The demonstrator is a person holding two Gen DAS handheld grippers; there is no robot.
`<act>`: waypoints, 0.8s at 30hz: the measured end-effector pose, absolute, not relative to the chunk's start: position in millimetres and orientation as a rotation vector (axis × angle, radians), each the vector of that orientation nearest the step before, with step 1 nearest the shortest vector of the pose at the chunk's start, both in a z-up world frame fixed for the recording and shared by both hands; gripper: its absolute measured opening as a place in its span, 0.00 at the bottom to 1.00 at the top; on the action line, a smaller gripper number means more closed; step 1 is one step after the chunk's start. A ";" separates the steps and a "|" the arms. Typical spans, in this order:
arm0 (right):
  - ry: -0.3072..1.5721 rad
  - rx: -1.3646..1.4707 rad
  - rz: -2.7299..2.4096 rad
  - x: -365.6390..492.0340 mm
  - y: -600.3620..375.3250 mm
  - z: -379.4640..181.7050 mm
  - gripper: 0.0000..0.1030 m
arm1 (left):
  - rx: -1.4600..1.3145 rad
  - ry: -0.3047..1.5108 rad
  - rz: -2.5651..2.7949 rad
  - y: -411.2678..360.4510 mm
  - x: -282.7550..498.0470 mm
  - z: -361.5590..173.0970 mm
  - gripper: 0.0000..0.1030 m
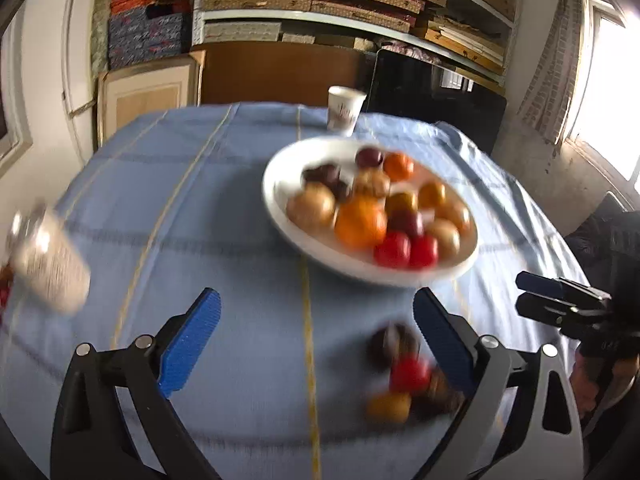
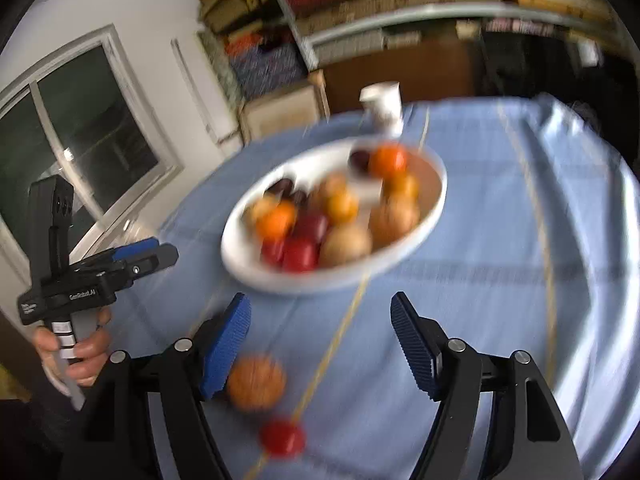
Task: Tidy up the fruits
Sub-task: 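Move both open tools back toward the remaining fruits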
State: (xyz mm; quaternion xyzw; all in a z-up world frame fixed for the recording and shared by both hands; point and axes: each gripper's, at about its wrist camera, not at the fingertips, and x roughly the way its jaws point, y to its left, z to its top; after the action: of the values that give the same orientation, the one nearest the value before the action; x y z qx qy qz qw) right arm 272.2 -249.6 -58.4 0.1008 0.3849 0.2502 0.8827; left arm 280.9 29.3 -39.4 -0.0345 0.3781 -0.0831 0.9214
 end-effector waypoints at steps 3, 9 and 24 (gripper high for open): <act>0.816 0.120 0.555 253.5 -239.0 -59.2 0.71 | -0.092 0.809 -0.199 34.7 257.8 -49.2 0.93; 0.787 0.047 0.571 235.3 -232.5 -53.8 0.71 | -0.031 0.806 -0.123 36.8 236.7 -60.0 0.95; 0.875 -0.086 0.502 223.6 -210.2 -75.2 0.73 | -0.009 0.854 -0.118 33.3 243.8 -67.5 0.95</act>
State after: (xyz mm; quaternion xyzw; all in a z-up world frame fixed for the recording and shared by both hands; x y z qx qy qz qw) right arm 223.6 -210.2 -75.2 -0.0411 0.4190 0.2404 0.8746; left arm 243.8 33.3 -67.5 -0.0043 0.4140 -0.0573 0.9084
